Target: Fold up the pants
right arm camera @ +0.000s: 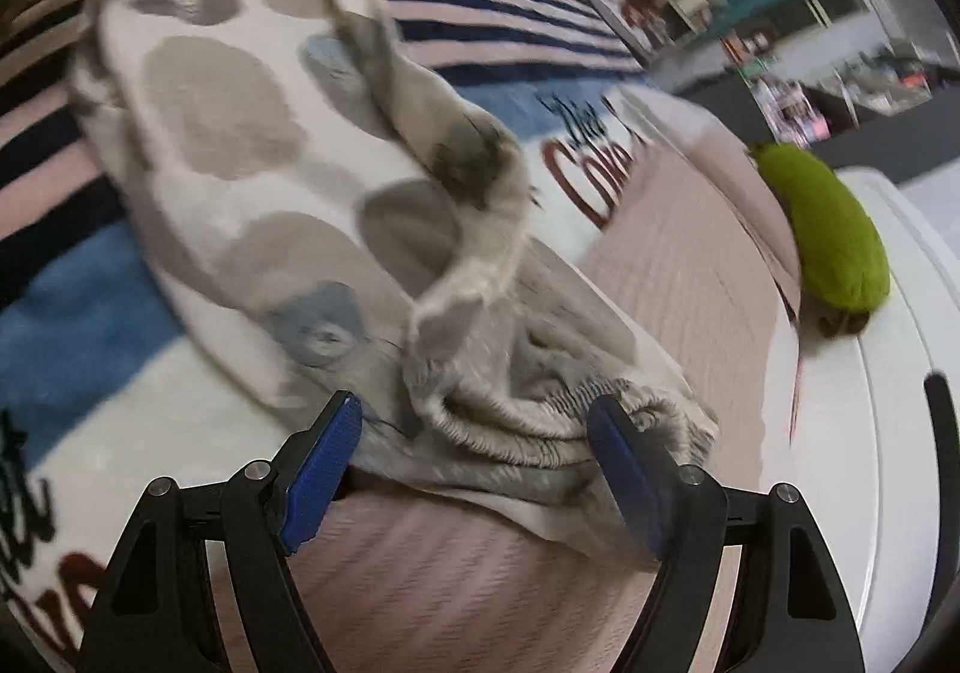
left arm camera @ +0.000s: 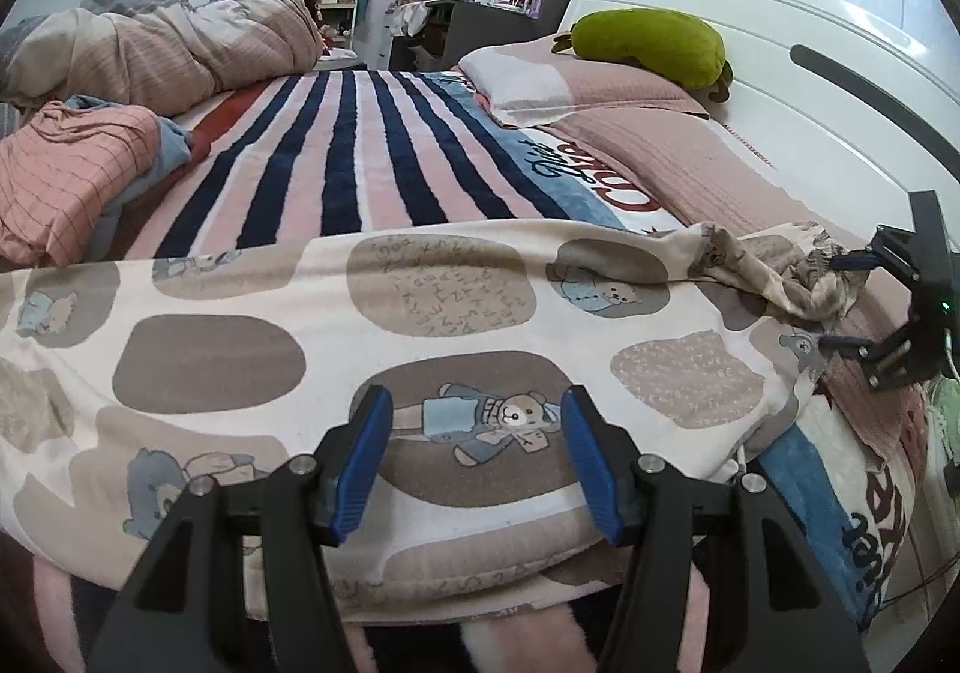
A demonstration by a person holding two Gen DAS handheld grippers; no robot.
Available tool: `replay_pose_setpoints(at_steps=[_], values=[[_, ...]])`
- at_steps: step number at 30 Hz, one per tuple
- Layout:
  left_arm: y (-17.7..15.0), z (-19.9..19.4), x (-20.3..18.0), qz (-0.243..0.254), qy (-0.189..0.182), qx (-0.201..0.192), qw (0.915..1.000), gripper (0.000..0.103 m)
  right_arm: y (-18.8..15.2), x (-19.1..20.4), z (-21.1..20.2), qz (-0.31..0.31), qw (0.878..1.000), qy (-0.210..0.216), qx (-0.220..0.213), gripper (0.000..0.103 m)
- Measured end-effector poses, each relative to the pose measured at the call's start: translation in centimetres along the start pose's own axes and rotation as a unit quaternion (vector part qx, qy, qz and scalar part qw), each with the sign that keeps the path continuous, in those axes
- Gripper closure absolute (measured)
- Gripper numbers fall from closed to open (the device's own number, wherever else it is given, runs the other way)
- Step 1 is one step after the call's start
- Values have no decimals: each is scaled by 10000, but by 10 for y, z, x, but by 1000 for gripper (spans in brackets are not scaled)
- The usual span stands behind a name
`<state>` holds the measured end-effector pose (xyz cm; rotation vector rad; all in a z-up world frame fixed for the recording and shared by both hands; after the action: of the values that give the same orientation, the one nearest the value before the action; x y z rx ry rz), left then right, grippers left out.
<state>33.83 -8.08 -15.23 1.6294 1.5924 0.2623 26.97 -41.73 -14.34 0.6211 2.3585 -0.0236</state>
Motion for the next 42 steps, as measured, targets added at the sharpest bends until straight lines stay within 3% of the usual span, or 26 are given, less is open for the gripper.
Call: replay_pose_setpoints(at_steps=[5,6,7,9,10,11,14,18,20,21,22,24,30,34,37,42], values=[[0,-4,1,-15,-52,-35,10000,49,-5,-18,4,424,9988,-249,47,30],[0,-4,1,-29,-40,-39,10000,49,-5,-23,4,573,9979,-288,48,36],[0,-4,2,-40,-31,-41,10000,49,-5,-27,4,674,9969,-392,102,53],[1,-5,3,-59,-19,-54,10000,49,-3,-37,6,805,9941,-693,236,71],[1,-5,4,-71,-9,-74,9999,49,-3,-41,7,910,9925,-783,230,88],[2,-6,5,-81,1,-86,9999,49,-4,-48,6,1093,9902,-849,191,90],[4,-7,8,-148,43,-119,9998,49,-9,-71,0,1709,9793,-1086,14,89],[9,-10,16,-239,205,-174,9994,49,-20,-91,11,2110,9696,-1225,158,85],[11,-13,21,-294,311,-229,9988,46,-27,-98,16,2318,9648,-1216,250,67],[12,-15,24,-329,360,-254,9985,43,-30,-102,18,2398,9623,-1254,261,50],[13,-18,27,-367,406,-292,9981,42,-33,-105,18,2446,9597,-1357,262,40],[15,-22,31,-417,458,-328,9975,42,-36,-111,19,2546,9550,-1508,185,39],[16,-43,55,-730,694,-273,9945,42,-45,-120,26,2787,9517,-1274,185,39],[22,-85,91,-1171,806,-261,9895,42,-51,-125,33,2987,9485,-1028,235,39],[27,-126,122,-1447,1175,-388,9817,39,-51,-120,18,3176,9433,-962,-2,36],[19,-155,167,-2191,995,-217,9704,39,-60,-101,-6,3850,9214,-338,-413,26]])
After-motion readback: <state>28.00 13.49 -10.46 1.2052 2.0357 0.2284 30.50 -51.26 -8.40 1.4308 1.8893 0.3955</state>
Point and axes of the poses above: each gripper's, at about its wrist camera, not at the fingertips, and z roughly the way its jaws point, x to its left, y to its top, the point moved 2 cm from there along z, roughly the way its jaws point, and after that the axes turned 15 degrees about -z, right-handed, at the moved point
